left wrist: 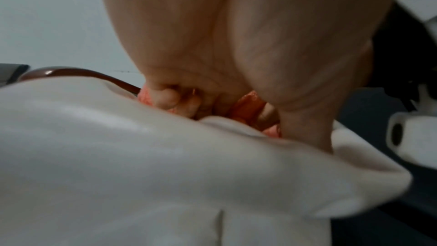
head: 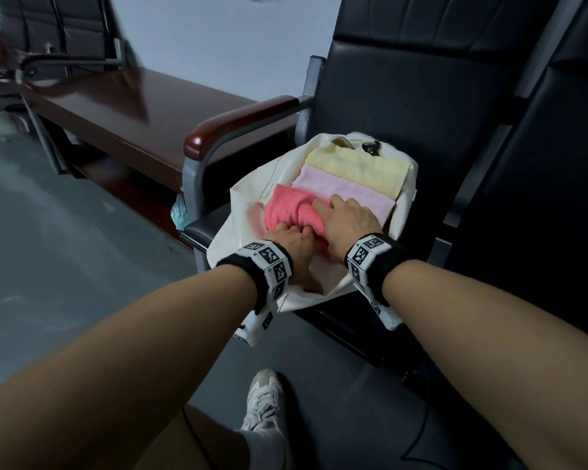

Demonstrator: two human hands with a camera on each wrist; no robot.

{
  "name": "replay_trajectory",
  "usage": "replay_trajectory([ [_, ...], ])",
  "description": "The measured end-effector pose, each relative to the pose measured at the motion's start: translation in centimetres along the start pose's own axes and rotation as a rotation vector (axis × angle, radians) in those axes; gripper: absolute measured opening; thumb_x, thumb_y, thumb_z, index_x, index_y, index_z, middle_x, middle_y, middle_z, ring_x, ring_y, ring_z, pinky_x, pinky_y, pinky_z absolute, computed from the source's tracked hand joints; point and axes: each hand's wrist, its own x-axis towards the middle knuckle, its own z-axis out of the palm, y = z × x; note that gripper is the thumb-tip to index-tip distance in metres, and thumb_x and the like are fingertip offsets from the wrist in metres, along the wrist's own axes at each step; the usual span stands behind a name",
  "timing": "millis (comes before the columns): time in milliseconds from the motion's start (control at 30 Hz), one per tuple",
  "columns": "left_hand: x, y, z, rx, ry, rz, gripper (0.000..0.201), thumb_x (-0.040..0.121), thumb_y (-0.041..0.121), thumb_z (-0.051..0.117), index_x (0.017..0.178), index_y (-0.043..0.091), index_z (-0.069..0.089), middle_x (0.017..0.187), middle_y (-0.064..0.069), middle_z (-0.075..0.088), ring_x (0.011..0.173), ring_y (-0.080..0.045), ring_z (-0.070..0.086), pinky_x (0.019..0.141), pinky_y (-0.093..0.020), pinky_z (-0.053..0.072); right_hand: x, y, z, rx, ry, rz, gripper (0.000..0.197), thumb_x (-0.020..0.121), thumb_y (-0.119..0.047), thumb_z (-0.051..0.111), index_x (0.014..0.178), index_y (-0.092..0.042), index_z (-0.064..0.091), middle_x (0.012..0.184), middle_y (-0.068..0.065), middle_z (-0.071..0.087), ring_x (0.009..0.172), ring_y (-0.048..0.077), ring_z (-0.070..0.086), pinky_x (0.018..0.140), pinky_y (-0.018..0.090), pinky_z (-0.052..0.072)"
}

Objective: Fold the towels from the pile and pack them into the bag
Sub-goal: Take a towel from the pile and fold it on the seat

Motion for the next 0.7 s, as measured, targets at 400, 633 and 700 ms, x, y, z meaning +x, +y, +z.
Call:
replay_trajectory([
  [400,-0.9,-0.5,-1.7,0.030,0.142,0.127,0.088,0.056,0.077,0.080,0.132,0.036,0.060,0.119,0.010,0.062,0.118,-0.019,0.044,0.104,-0.037,0.035,1.9,0.8,-2.5,0.127,0.000,0.054,0.036,0.088,-0.018,0.064,0.123,-0.018,0.056,0.123,0.011,0.058,0.114,0.038,0.058,0.079,0.039,0.043],
  [633,-2.2,-1.5,-2.4,-0.006,0.260,0.241,0.083,0.059,0.067,0.083,0.132,0.039,0.056,0.120,0.011,0.064,0.116,-0.019,0.051,0.105,-0.038,0.031,2.4,0.4,-2.8,-0.019,0.093,-0.020,0.028,0.103,-0.016,0.034,0.126,-0.015,0.051,0.120,0.013,0.063,0.108,0.037,0.063,0.074,0.041,0.043],
  [700,-2.6,-1.4,-2.5,0.049,0.257,0.227,0.075,0.062,0.067,0.080,0.128,0.041,0.057,0.116,0.014,0.066,0.115,-0.019,0.051,0.102,-0.039,0.032,1.9,0.0,-2.7,-0.044,0.011,-0.082,0.029,0.103,-0.022,0.037,0.129,-0.021,0.050,0.117,0.010,0.066,0.105,0.035,0.065,0.075,0.039,0.047],
])
